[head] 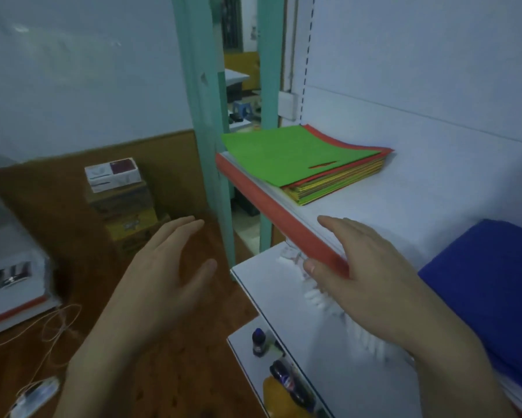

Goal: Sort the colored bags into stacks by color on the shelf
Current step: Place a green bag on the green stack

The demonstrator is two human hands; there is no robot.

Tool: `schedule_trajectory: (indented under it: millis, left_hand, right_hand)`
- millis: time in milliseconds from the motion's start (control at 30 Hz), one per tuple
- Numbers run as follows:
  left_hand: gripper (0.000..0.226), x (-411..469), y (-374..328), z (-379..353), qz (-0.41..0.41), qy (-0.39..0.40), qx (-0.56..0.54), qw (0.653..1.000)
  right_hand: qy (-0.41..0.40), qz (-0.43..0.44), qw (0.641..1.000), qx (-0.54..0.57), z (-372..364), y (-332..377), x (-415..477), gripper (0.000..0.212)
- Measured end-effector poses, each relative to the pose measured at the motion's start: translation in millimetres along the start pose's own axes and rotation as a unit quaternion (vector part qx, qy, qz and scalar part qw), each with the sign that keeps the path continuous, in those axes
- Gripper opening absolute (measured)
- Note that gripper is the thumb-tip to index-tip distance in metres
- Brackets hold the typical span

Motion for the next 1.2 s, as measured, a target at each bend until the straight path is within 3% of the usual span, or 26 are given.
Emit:
schedule_trajectory:
  millis: [300,400,500,633,767,900,1000,1100,1200]
  left_hand:
    - [0.058,187,19,-47,-0.212,0.080,-0.054,0.973]
    - [0.058,242,26,-45,-0.235,0.096,-0.093,0.963]
    - [0.056,283,24,-55,-0.265,0.135,-0.125,0.947]
    - [0.062,308,17,-91,-0.295,0.236,-0.101,0.920]
    - [0.071,316,0,-125,-0.369,0.269,-0.032,0.889]
    - [0.063,312,-15,-129,-0.447,0.298,-0.077,0.840]
    - [0.058,325,-9,-116,-0.427,0.292,-0.136,0.845]
    - [0.069,352,17,-118,-0.359,0.276,-0.024,0.891]
    - [0.080,358,34,-125,-0.308,0.320,0.059,0.894]
  right_hand:
    - [-0.126,-0.143,0.981,-0.028,-10,-27,91,0.065]
    - [-0.152,-0.185,0.971,-0.005,-11,-26,118,0.066]
    - [-0.229,-0.236,0.943,0.047,-12,-27,133,0.056]
    - [-0.320,-0.285,0.899,0.093,-19,-26,141,0.027]
    - [-0.361,-0.318,0.864,0.146,-19,-24,145,0.037]
    - [-0.364,-0.323,0.847,0.214,-16,-27,148,0.024]
    - [-0.385,-0.325,0.820,0.271,-14,-29,141,0.029]
    - [-0.399,-0.335,0.803,0.289,-16,-33,138,0.031]
    - [-0.391,-0.340,0.801,0.300,-20,-34,147,0.029]
Point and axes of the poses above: each hand's wrist, its own x-axis towards the middle knuckle, its own z-axis out of the back of the hand, y = z × x, the point moved 6 cm from there along x, towards the middle knuckle, and after that the axes turned 5 degrees about -x, right-handed, at the moved point
